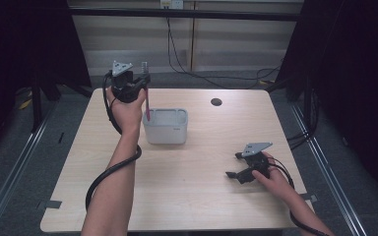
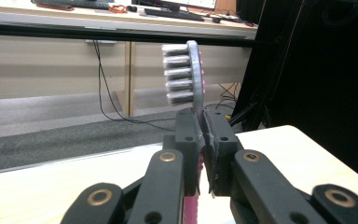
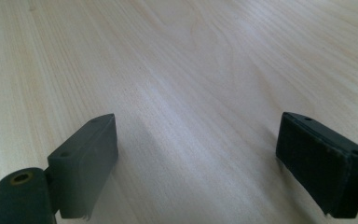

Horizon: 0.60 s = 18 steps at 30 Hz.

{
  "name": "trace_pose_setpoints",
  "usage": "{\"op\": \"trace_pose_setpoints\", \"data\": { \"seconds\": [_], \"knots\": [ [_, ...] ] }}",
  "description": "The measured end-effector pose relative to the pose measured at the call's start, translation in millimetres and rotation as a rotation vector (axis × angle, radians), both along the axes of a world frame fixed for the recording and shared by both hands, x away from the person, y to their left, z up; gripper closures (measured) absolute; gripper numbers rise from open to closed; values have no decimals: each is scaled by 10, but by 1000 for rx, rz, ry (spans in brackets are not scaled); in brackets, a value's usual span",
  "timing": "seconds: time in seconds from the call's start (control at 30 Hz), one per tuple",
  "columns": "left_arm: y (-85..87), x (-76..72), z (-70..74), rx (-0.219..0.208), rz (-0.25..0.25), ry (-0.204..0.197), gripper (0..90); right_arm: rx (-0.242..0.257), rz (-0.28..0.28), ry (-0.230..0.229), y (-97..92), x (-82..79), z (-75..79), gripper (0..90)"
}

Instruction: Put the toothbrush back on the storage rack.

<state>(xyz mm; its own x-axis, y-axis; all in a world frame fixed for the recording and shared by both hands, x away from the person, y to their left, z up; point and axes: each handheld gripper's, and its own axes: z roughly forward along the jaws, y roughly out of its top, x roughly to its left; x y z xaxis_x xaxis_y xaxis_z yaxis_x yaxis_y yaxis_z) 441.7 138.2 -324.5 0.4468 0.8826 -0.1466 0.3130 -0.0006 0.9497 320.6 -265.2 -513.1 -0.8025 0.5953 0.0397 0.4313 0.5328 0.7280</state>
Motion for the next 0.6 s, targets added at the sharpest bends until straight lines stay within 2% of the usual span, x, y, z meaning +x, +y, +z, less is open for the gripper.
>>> {"op": "trace_pose_setpoints", "data": {
  "seconds": [0.27, 0.6],
  "knots": [
    [-4, 0, -53, 8, 6, -6, 851, 0, 0, 0, 0, 0, 0, 124],
    [5, -1, -124, 5, 12, 7, 851, -1, 1, -1, 0, 0, 0, 124]
  ]
}}
